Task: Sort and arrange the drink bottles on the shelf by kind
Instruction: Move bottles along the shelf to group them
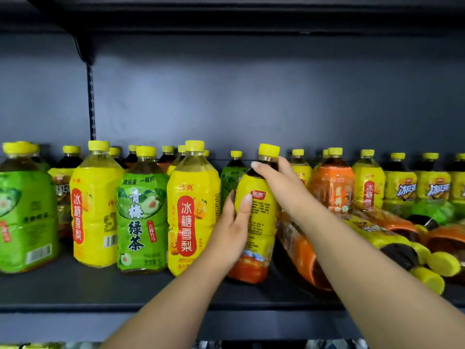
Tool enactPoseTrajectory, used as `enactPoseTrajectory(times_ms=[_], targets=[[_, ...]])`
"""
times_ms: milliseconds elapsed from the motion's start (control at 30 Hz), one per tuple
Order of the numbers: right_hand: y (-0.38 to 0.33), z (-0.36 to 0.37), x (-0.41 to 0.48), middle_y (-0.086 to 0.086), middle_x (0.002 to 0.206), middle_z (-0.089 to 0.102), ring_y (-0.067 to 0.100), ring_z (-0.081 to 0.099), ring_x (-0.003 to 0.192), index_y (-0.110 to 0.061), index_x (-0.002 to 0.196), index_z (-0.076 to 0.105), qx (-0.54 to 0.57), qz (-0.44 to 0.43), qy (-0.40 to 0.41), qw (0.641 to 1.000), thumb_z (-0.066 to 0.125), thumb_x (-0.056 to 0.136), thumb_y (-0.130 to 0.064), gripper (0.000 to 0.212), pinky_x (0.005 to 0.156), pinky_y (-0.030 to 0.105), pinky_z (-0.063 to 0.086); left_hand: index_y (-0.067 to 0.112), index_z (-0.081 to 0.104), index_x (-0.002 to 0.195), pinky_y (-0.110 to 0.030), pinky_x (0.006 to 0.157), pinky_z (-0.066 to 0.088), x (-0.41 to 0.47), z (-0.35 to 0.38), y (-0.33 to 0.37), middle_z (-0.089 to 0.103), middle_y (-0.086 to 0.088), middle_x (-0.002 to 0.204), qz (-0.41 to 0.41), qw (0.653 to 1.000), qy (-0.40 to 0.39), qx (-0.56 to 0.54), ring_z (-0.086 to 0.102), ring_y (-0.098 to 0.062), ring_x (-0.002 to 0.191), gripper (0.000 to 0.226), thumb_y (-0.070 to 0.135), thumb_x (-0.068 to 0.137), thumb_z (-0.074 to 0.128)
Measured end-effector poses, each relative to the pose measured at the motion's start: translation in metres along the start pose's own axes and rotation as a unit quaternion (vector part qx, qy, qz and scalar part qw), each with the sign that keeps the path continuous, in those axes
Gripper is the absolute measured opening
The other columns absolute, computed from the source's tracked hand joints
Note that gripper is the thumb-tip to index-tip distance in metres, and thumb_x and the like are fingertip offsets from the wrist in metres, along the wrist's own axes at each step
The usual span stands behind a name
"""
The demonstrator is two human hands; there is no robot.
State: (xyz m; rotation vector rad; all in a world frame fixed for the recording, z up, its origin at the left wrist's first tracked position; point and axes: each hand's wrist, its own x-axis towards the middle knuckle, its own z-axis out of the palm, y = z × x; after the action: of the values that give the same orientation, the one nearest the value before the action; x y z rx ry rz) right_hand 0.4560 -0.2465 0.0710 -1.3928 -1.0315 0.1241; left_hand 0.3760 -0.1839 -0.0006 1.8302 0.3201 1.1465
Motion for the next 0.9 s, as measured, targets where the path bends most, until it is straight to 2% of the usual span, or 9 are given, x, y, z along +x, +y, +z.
enactPoseTrajectory(times_ms=[133,267,367,433,500,633,733,833,900], targets=[[0.006,0.002,0.005,0.006,0.125,0.054,0.023,0.048,0.118,-0.024,0.112,0.050,-0.081,-0.003,-0.019,0.997,0.053,0.088,-0.033,0.026,0.103,0.038,0.036,0.028,0.043,0.122,-0.012,0.087,0.030,0.000,0.008,-0.009,0.052,0.019,0.104,0.003,0.997,0.074,-0.030,0.046,-0.003,0.106,0.051,0.052,0.082,0.024],[0.007,-0.004,0.009,0.003,0.120,0.056,0.021,0.050,0.115,-0.025,0.105,0.046,-0.138,-0.006,-0.026,0.990,0.060,0.081,-0.046,0.035,0.100,0.040,0.040,0.022,0.047,0.124,-0.008,0.085,0.035,-0.001,0.018,-0.021,0.057,0.010,0.111,0.020,0.990,0.139,-0.030,0.052,-0.002,0.107,0.060,0.055,0.080,0.024],[0.003,-0.007,0.009,0.000,0.122,0.053,0.020,0.047,0.117,-0.024,0.108,0.044,-0.193,-0.002,-0.014,0.981,0.062,0.076,-0.054,0.048,0.099,0.036,0.039,0.045,0.026,0.123,0.000,0.095,0.022,-0.011,0.018,-0.017,0.037,0.028,0.125,0.057,0.985,0.151,0.060,0.032,0.017,0.116,0.038,0.058,0.088,0.028],[-0.001,-0.003,0.006,0.003,0.125,0.050,0.023,0.041,0.121,-0.019,0.116,0.043,-0.266,-0.019,0.020,0.964,0.059,0.077,-0.059,0.058,0.099,0.033,0.036,0.039,0.009,0.134,-0.003,0.102,0.007,-0.016,0.016,-0.017,0.018,0.025,0.134,0.088,0.979,0.127,0.134,0.013,0.013,0.126,0.061,0.060,0.080,0.029],[-0.005,0.003,0.005,0.006,0.131,0.046,0.026,0.037,0.124,-0.013,0.122,0.040,-0.312,-0.031,0.040,0.949,0.055,0.077,-0.062,0.068,0.102,0.035,0.033,0.029,-0.002,0.143,0.000,0.099,-0.003,-0.019,0.011,-0.019,0.008,0.019,0.142,0.106,0.968,0.103,0.204,0.000,0.011,0.127,0.085,0.074,0.078,0.033],[-0.009,0.009,0.004,0.008,0.136,0.041,0.030,0.035,0.125,-0.010,0.126,0.036,-0.363,-0.031,0.030,0.931,0.050,0.076,-0.069,0.079,0.097,0.038,0.034,0.024,-0.016,0.143,-0.001,0.094,-0.010,-0.022,0.000,-0.011,-0.009,0.008,0.155,0.082,0.955,0.079,0.274,-0.012,0.011,0.124,0.088,0.059,0.077,0.032],[-0.012,0.002,0.004,0.005,0.135,0.042,0.026,0.038,0.124,-0.014,0.124,0.038,-0.351,-0.019,-0.015,0.936,0.048,0.076,-0.070,0.074,0.095,0.035,0.035,0.021,-0.012,0.144,-0.004,0.098,-0.005,-0.024,0.000,-0.004,-0.005,0.005,0.155,0.090,0.955,0.089,0.270,-0.006,0.003,0.137,0.085,0.050,0.086,0.043],[-0.020,-0.016,0.002,-0.003,0.131,0.048,0.013,0.044,0.112,-0.023,0.120,0.045,-0.252,0.020,-0.092,0.963,0.041,0.084,-0.063,0.054,0.087,0.026,0.033,0.020,-0.002,0.146,-0.012,0.104,0.004,-0.022,0.001,0.006,0.005,0.005,0.155,0.077,0.957,0.105,0.258,0.005,-0.008,0.141,0.083,0.049,0.086,0.047],[-0.023,-0.031,-0.001,-0.008,0.138,0.045,0.010,0.042,0.121,-0.029,0.130,0.045,-0.219,0.036,-0.136,0.966,0.035,0.089,-0.059,0.052,0.094,0.025,0.030,0.015,0.011,0.146,-0.018,0.108,0.011,-0.018,-0.002,0.012,0.019,-0.002,0.153,0.102,0.938,0.125,0.306,0.016,-0.015,0.140,0.080,0.052,0.086,0.047]])
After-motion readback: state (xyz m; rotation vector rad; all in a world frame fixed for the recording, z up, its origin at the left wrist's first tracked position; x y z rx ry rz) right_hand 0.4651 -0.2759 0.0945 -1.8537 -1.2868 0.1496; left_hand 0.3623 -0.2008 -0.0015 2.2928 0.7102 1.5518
